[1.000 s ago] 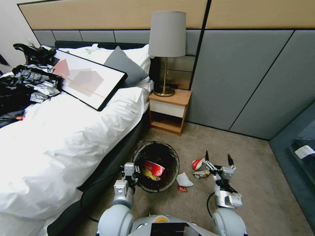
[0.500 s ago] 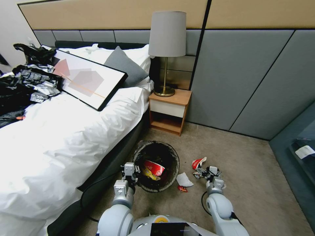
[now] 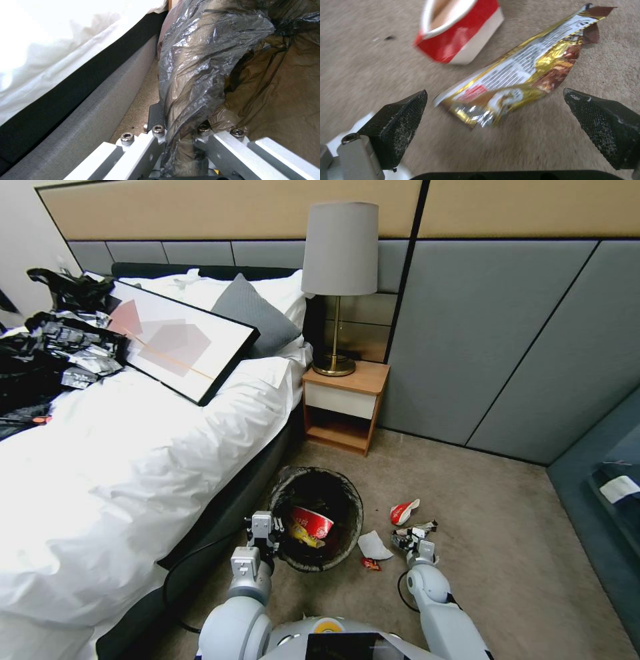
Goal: Pick up the trash bin, then pick up the garbage from the floor and place it into the trash bin.
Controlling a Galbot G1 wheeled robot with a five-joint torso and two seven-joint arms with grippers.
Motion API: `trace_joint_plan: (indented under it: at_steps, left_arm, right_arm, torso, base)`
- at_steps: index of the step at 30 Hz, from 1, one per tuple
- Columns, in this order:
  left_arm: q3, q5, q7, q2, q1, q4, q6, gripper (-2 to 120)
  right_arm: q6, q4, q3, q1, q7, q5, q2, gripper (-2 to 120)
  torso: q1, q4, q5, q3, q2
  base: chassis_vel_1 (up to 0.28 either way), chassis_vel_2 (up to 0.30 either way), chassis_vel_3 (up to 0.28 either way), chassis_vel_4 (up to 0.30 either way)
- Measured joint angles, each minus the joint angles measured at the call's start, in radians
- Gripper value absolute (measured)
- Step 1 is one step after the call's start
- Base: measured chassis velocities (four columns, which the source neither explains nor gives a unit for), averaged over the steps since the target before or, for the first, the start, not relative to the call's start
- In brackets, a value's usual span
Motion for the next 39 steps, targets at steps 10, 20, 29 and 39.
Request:
trace_joint_plan:
  at_steps: [10,20,29,39]
  left_arm:
    - [0.003,0.001,0.000,0.001,0.004,0.001,0.000,0]
    - [0.004,0.006,0.000,-0.002,0.007,0.002,0.000,0]
    - [0.004,0.006,-0.001,0.000,0.008,0.002,0.000,0]
    - [0.007,0.005,-0.002,0.003,0.006,0.002,0.000,0]
  right_arm:
    - [0.059,-0.120,0.027,0.083,-0.023,0.004,-0.013,100]
    - [0.091,-0.176,0.028,0.098,-0.044,0.003,-0.015,90]
    - [0.117,-0.218,0.033,0.098,-0.055,-0.005,-0.012,60]
    - [0.144,-0.241,0.049,0.093,-0.067,-0.019,-0.018,30]
  torso:
    - [0.000,0.0000,0.0000,0.000,0.000]
    - [0.000,0.0000,0.0000,0.000,0.000]
    - [0.000,0.0000,-0.0002,0.000,0.000]
    - [0.000,0.0001,-0.0001,0.000,0.000]
  base:
    - [0.000,0.000,0.000,0.000]
    - [0.000,0.000,0.000,0.000]
    - [0.000,0.000,0.000,0.000]
    - [0.000,0.000,0.000,0.000]
